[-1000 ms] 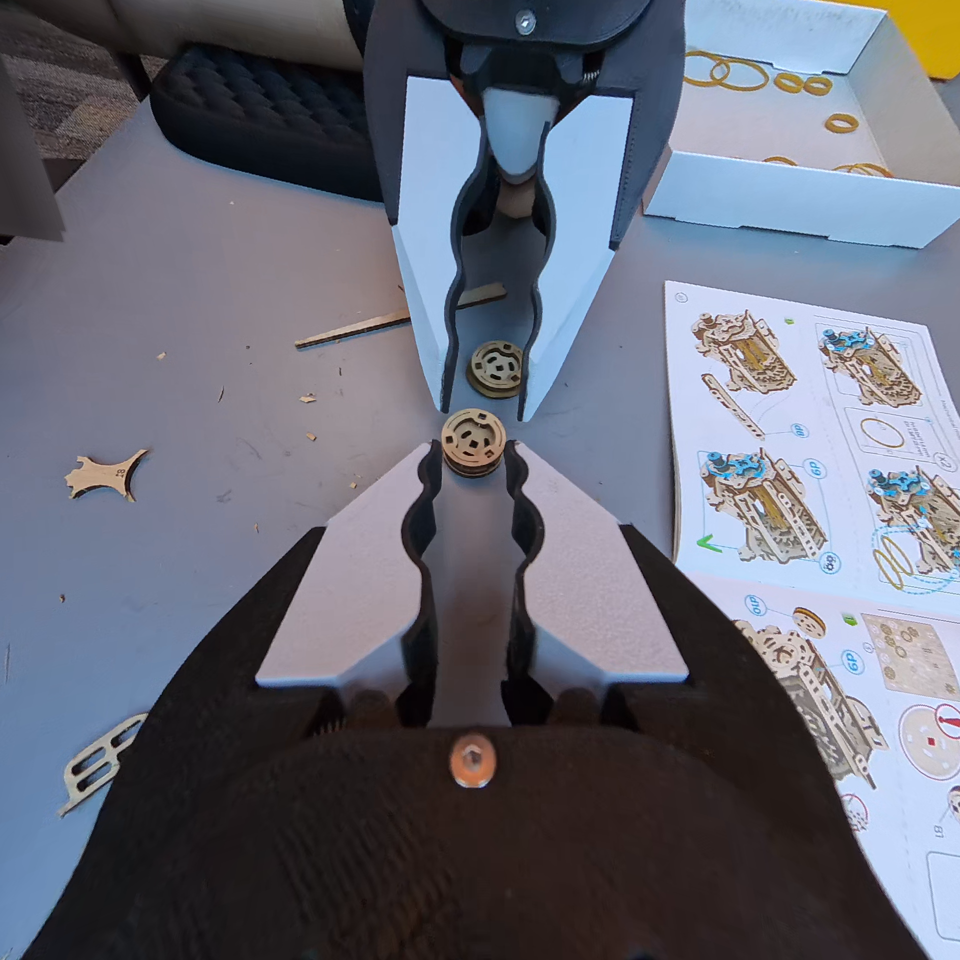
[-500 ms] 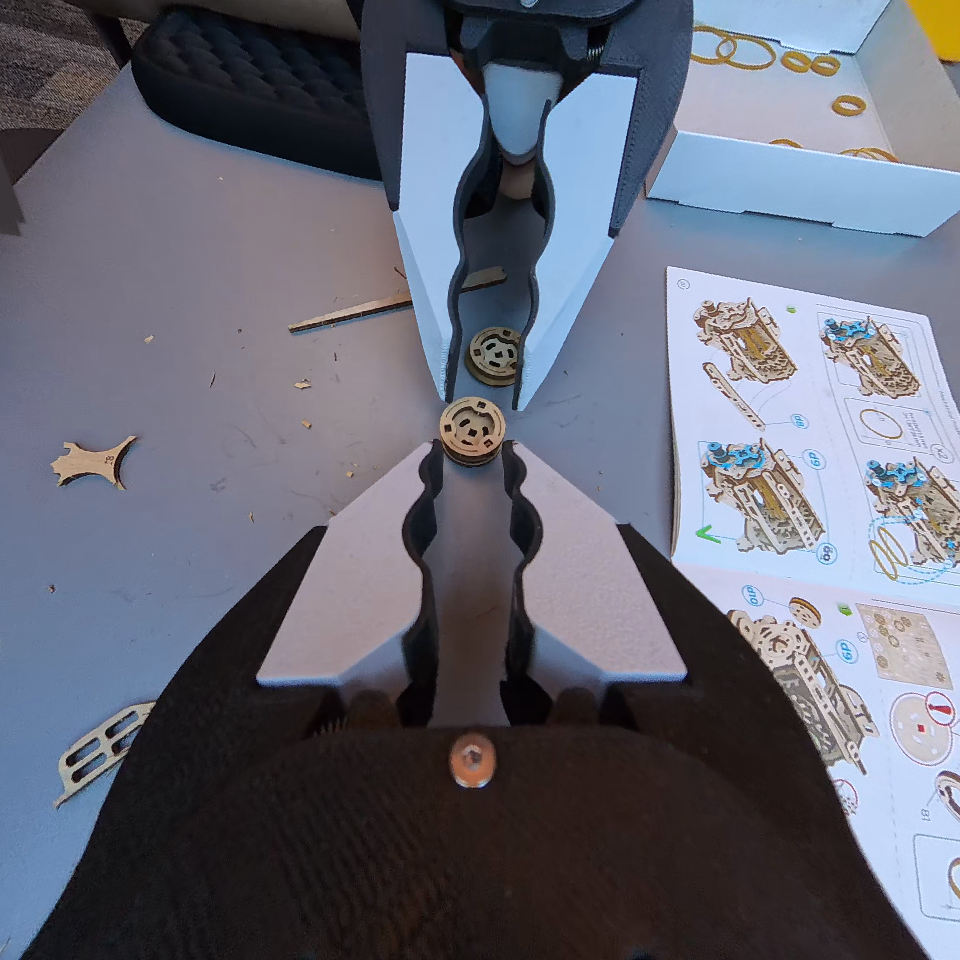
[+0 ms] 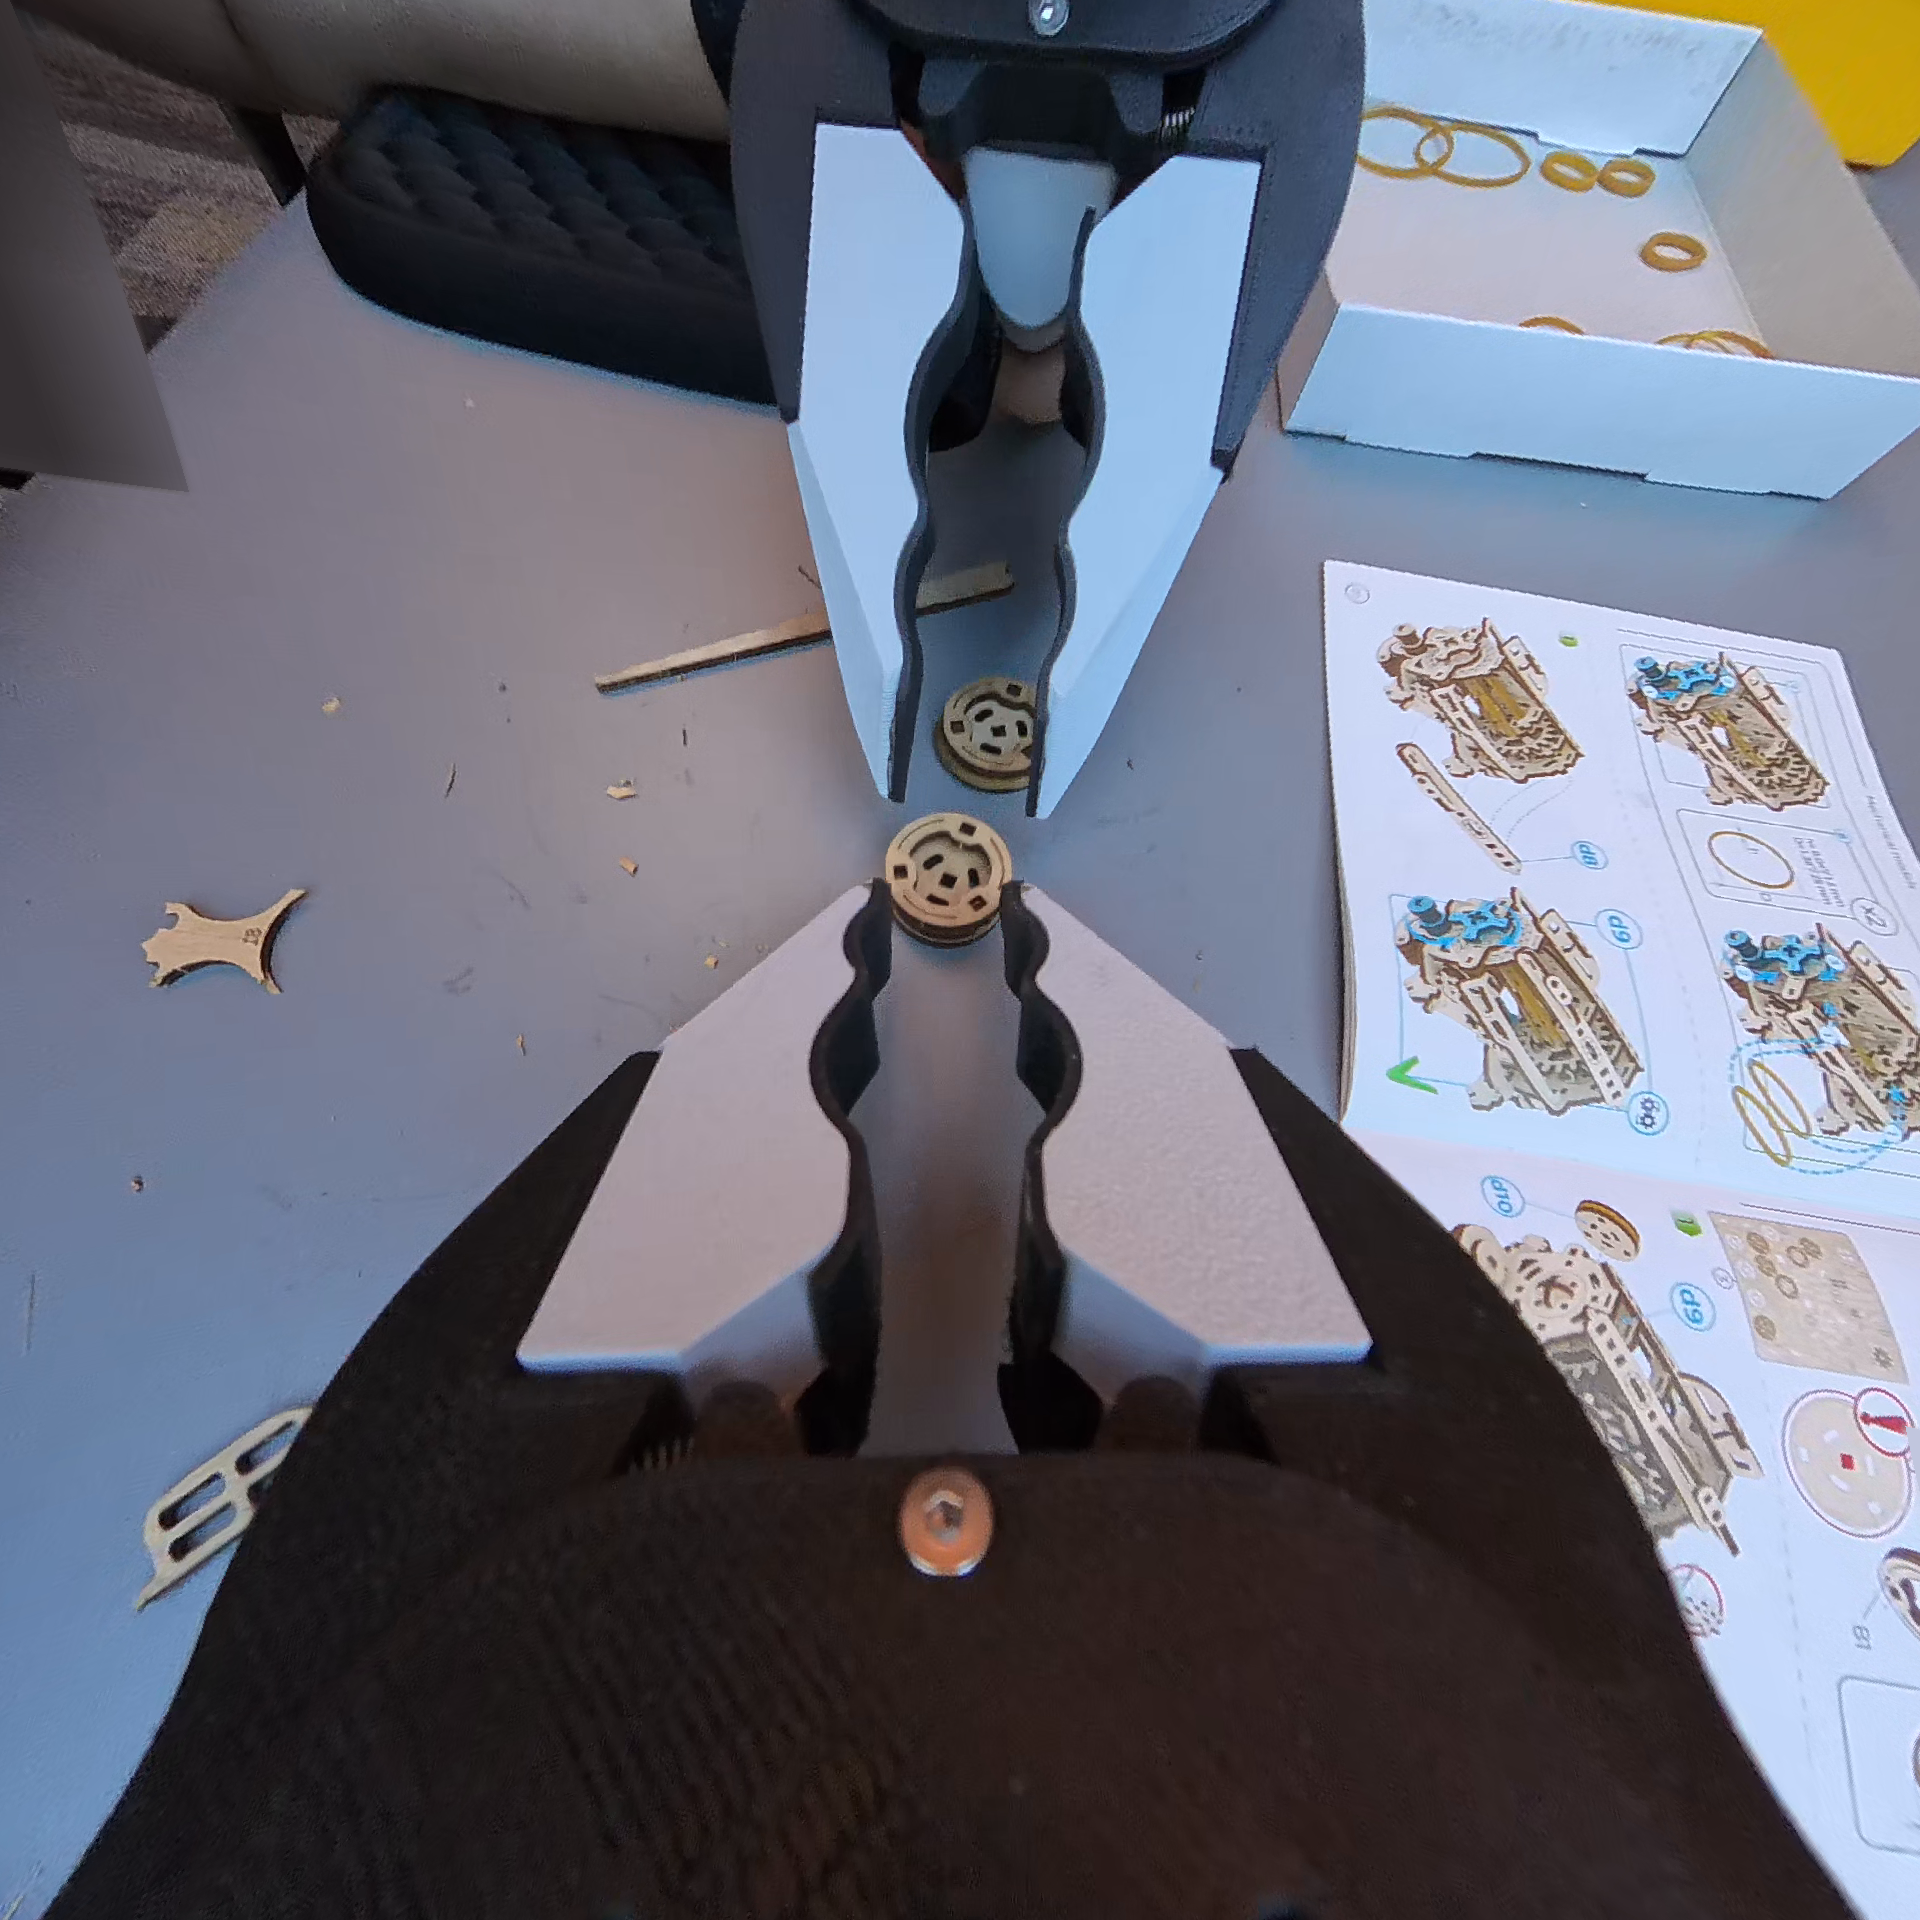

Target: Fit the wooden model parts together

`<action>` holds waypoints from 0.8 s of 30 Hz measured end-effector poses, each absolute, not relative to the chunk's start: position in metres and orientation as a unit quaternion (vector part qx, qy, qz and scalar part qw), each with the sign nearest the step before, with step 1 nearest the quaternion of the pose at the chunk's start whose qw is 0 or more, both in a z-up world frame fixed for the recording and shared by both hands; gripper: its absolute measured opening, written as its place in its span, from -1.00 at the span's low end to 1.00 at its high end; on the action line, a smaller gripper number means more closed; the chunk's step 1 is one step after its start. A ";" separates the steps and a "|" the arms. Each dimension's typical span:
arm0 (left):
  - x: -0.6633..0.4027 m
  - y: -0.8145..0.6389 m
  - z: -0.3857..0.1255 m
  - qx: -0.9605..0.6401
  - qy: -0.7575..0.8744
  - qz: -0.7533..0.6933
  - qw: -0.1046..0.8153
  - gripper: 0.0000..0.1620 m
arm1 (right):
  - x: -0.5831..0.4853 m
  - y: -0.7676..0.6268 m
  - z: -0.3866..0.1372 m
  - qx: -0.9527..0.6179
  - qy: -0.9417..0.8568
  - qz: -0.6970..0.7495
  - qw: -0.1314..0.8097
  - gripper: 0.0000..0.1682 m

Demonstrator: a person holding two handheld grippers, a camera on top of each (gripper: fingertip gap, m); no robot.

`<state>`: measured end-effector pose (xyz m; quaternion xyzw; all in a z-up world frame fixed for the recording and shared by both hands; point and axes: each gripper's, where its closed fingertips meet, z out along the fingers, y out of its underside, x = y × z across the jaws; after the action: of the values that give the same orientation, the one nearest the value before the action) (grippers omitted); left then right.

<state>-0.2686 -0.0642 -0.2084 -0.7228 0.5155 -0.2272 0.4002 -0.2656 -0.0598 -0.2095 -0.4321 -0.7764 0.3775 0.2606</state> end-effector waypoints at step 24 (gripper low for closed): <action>-0.266 -0.064 -0.215 -0.728 0.516 -0.231 0.388 -0.81 | -0.274 -0.064 -0.215 -0.454 -0.765 0.390 0.237 -0.78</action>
<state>-0.2660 -0.0635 -0.2148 -0.7280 0.5155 -0.2310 0.3884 -0.2744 -0.0640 -0.2145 -0.4545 -0.7650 0.3902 0.2365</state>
